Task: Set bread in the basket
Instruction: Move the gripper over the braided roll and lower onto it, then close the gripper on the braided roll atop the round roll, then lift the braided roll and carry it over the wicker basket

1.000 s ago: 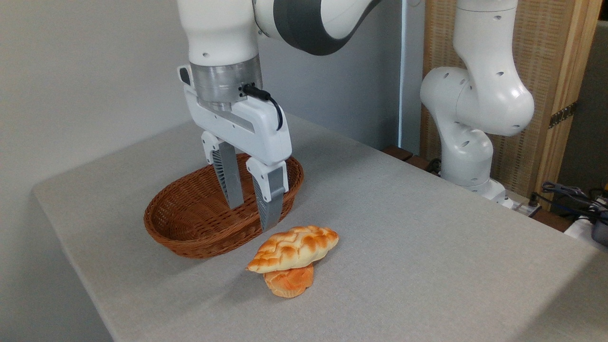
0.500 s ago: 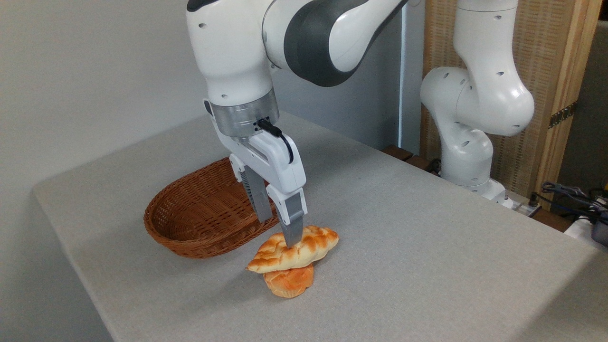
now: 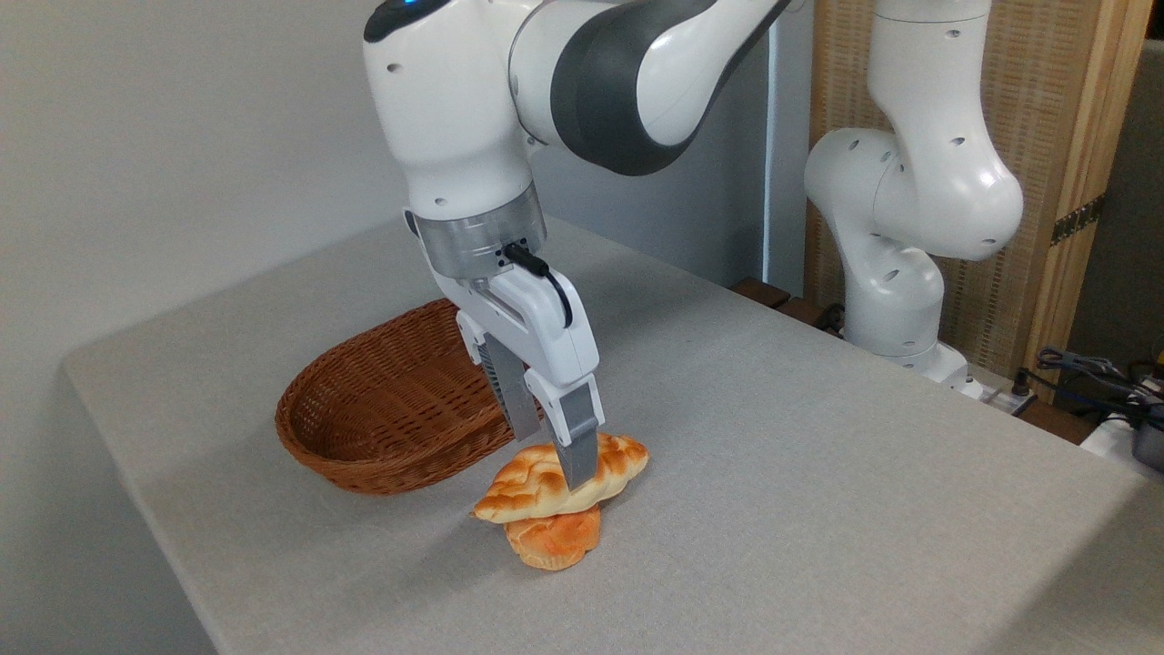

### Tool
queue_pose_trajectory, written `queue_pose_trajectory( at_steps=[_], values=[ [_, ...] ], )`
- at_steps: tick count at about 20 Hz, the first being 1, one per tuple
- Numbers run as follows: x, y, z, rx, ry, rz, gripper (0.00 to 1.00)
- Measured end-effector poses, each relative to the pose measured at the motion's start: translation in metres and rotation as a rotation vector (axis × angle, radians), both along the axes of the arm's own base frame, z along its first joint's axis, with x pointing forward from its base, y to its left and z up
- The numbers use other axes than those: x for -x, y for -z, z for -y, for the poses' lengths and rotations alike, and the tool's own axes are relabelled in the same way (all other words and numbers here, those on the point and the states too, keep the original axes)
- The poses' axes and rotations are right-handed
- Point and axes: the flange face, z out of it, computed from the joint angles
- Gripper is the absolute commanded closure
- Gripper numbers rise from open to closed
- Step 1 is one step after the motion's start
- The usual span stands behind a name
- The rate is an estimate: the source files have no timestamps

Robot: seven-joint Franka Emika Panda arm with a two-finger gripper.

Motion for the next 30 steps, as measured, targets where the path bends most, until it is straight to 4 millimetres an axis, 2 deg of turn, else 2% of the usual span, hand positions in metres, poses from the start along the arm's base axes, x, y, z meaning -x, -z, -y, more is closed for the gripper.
queue_pose_trajectory(
  at_steps=[7, 9, 12, 13, 26, 30],
  values=[
    [-0.003, 0.016, 0.003, -0.002, 0.005, -0.029, 0.00],
    [-0.004, 0.020, 0.005, -0.003, 0.009, -0.036, 0.14],
    [-0.005, 0.023, 0.005, -0.004, 0.010, -0.043, 0.64],
    [-0.005, 0.024, 0.006, -0.004, 0.011, -0.043, 0.68],
    [-0.005, 0.023, 0.006, -0.004, 0.011, -0.042, 0.67],
    [-0.007, 0.010, 0.006, -0.003, 0.011, -0.015, 0.64]
  ],
)
